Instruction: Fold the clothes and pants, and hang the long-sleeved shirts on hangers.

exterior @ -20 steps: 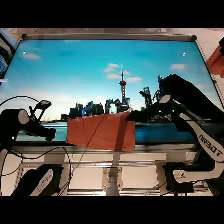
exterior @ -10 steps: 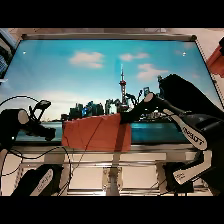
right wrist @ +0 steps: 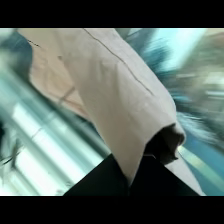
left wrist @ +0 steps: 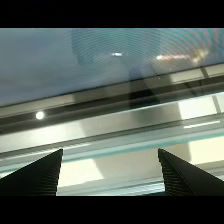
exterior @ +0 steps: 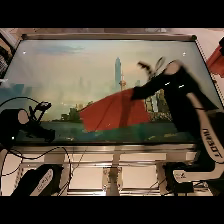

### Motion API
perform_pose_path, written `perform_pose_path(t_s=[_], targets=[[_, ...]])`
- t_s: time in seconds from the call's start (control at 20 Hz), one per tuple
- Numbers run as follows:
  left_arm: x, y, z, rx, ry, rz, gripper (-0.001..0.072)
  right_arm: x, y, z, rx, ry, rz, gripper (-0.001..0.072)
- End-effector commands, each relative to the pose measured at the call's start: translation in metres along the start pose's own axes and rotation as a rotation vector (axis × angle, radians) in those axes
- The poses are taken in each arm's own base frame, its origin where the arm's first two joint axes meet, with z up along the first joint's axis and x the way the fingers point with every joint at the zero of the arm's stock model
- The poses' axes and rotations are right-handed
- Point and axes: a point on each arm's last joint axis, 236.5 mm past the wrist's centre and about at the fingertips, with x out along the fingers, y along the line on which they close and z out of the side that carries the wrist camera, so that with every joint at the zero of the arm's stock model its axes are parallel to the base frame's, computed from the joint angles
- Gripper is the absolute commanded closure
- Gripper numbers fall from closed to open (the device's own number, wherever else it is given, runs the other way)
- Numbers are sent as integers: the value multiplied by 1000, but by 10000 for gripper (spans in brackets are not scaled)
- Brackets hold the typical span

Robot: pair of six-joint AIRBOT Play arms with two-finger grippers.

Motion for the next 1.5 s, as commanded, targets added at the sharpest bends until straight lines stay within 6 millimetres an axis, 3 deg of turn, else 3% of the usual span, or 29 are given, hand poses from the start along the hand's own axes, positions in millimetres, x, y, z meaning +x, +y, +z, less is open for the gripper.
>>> perform_pose_path(t_s=[0.0,0.15,0.25,0.35,0.45,0.6,0.85,1.0,1.05,1.1,1.15,1.3,1.45], targets=[[0,0,-1,0,3,-1,29,-119,-72,-8,131,-116,-237,701],[0,0,-1,0,3,-1,29,-199,-151,-34,382,-289,-343,700],[0,0,-1,0,3,-1,29,-240,-198,-57,517,-394,-401,700],[0,0,-1,0,3,-1,29,-271,-237,-87,642,-475,-452,701],[0,0,-1,0,3,-1,29,-288,-265,-113,734,-524,-484,701],[0,0,-1,0,3,-1,29,-282,-298,-146,844,-512,-485,700],[0,0,-1,0,3,-1,29,-237,-342,-217,977,-325,-573,700],[0,0,-1,0,3,-1,29,-215,-357,-237,997,-284,-609,678],[0,0,-1,0,3,-1,29,-212,-361,-239,999,-287,-618,588],[0,0,-1,0,3,-1,29,-212,-363,-240,1017,-297,-628,413],[0,0,-1,0,3,-1,29,-214,-366,-239,1032,-315,-638,374],[0,0,-1,0,3,-1,29,-233,-368,-229,1009,-396,-690,372],[0,0,-1,0,3,-1,29,-275,-357,-204,950,-566,-755,373]])
